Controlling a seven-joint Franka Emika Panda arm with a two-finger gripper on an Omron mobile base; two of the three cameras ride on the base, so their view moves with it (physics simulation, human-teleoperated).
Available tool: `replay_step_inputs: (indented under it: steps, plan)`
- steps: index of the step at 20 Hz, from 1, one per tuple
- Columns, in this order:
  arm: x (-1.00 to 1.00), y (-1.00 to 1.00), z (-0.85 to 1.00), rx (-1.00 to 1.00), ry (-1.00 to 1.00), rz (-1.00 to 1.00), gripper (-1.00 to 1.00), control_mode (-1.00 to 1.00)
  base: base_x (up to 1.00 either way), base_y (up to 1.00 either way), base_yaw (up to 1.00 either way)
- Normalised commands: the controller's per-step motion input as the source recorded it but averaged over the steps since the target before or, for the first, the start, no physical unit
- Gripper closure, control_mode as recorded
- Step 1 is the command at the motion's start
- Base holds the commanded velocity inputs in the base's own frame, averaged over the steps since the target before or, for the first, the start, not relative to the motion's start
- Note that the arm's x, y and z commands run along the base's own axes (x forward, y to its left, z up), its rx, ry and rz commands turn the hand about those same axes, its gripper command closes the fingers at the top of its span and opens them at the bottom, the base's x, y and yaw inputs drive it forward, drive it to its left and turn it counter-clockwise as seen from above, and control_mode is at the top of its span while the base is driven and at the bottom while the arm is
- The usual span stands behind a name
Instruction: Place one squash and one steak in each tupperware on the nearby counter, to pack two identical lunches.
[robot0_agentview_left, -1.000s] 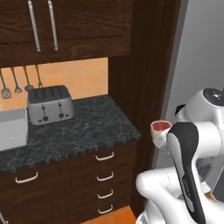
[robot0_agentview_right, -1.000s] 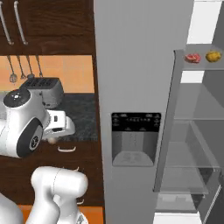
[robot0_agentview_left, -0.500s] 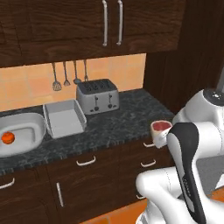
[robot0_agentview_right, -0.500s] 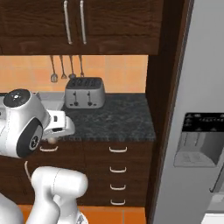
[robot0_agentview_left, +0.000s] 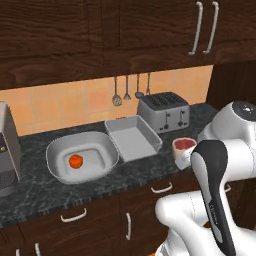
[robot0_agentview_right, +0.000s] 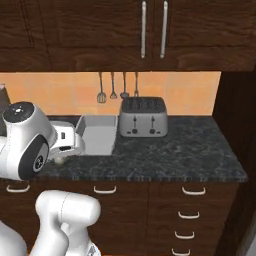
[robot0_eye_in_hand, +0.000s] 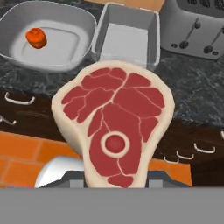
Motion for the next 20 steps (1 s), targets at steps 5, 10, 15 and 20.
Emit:
replay_step_inputs:
  steps: [5, 10, 15, 20]
  plan:
    - [0.00, 0.00, 0.00, 0.00, 0.00, 0.00, 1.00, 1.00, 0.48, 1.00, -0.03]
    - [0.00, 0.00, 0.00, 0.00, 0.00, 0.00, 1.00, 1.00, 0.64, 1.00, -0.07]
    - [0.79, 0.23, -0.47, -0.01, -0.01, -0.01, 1.00, -1.00, 0.00, 0.00, 0.00]
    - [0.81, 0.39, -0.61, 0.00, -0.01, 0.00, 1.00, -1.00, 0.00, 0.00, 0.00]
